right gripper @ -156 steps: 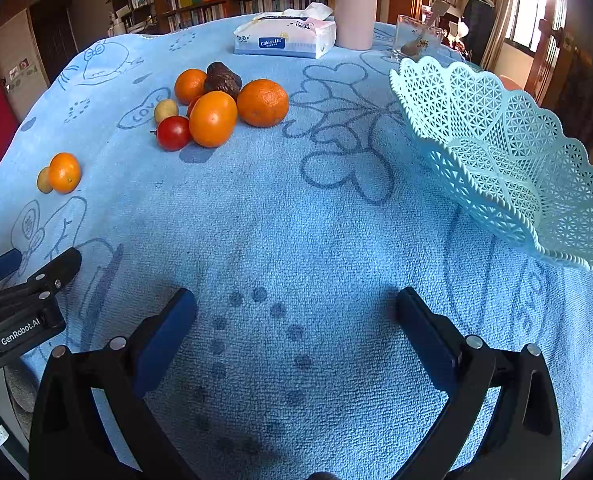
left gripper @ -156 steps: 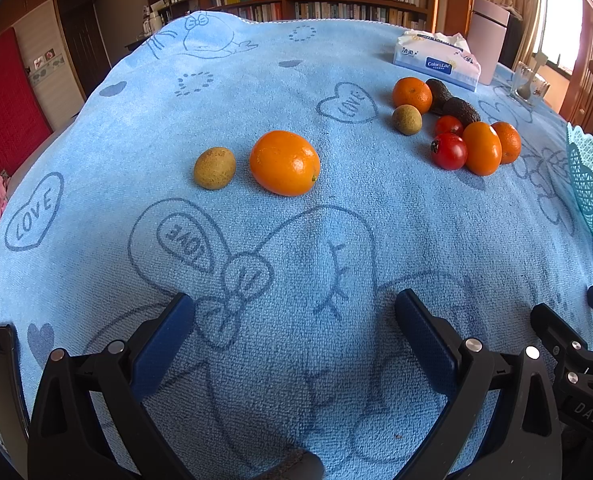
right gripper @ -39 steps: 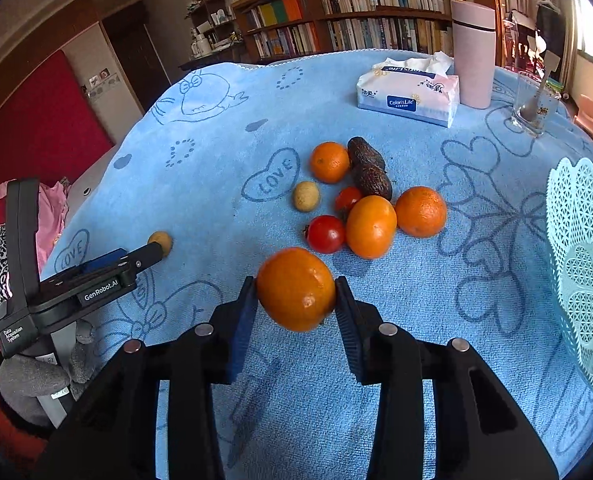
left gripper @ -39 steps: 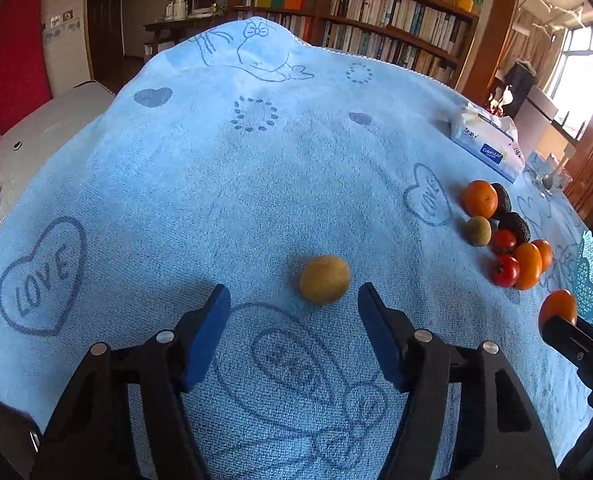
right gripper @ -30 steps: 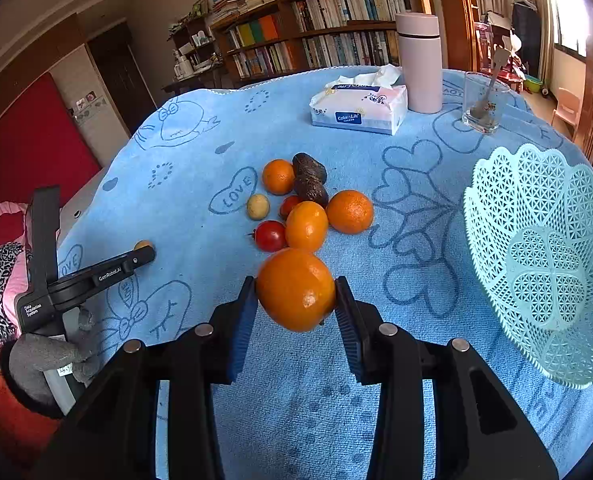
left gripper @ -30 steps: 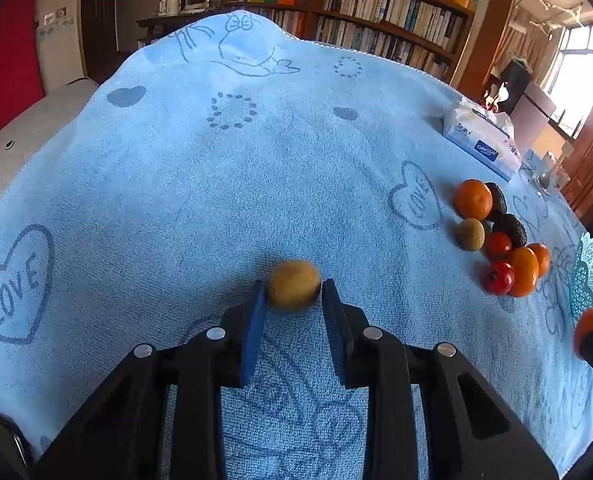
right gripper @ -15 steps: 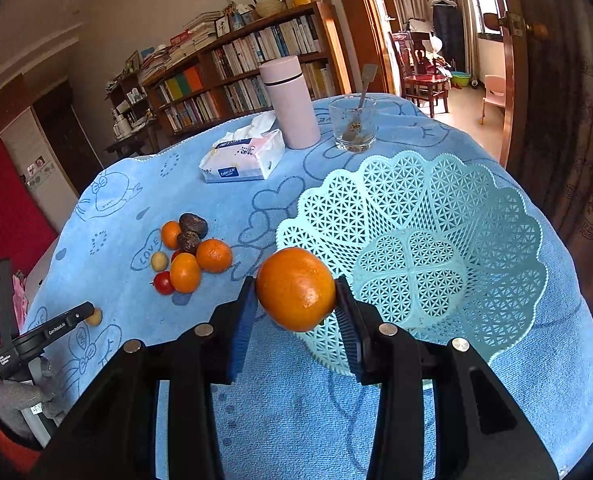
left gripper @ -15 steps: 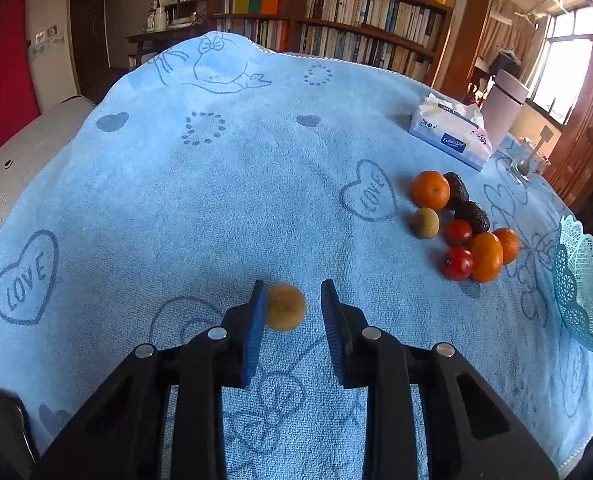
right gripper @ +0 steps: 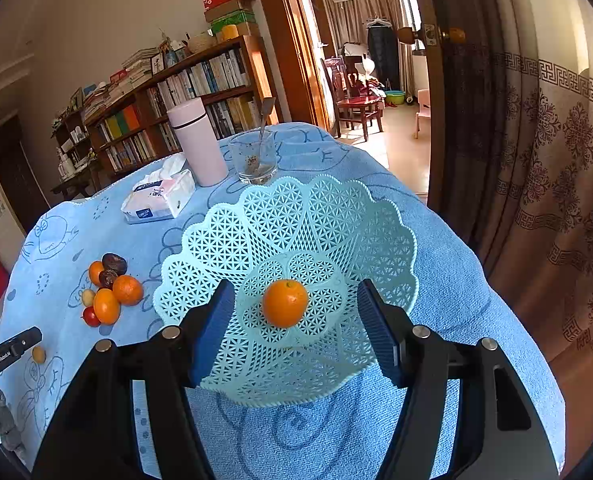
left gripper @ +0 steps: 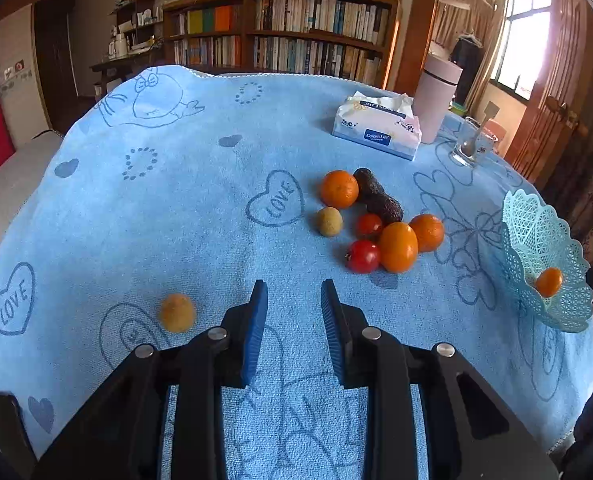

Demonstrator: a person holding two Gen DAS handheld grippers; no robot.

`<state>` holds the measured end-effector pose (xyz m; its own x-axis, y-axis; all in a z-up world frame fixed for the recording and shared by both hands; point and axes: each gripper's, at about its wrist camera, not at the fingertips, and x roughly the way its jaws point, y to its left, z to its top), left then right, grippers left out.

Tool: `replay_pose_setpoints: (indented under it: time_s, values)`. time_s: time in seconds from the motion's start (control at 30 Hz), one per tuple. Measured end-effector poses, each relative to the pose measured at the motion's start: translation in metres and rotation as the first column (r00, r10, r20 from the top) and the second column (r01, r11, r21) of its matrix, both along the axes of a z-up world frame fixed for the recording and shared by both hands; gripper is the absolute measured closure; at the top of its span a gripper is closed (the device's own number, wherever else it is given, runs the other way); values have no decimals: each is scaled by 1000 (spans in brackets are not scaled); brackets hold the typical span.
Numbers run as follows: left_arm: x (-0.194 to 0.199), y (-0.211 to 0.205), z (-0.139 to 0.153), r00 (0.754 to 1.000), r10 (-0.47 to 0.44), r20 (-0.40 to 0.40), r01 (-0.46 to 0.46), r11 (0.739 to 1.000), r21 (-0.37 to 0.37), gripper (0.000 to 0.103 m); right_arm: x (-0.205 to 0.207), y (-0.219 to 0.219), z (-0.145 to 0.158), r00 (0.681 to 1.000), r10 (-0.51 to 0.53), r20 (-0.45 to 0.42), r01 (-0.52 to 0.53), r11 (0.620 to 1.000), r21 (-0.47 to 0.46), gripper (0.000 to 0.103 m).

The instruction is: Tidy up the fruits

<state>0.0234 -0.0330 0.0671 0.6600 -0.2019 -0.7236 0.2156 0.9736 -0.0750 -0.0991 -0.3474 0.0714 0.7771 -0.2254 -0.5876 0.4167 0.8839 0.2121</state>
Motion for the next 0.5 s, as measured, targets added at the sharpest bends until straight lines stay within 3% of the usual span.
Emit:
replay_pose_setpoints:
  time_s: [0.5]
  values:
    - [-20, -82, 11, 985, -170, 17, 169, 985, 34, 75, -37, -29, -8, 998, -66, 22, 66, 998, 0, 38]
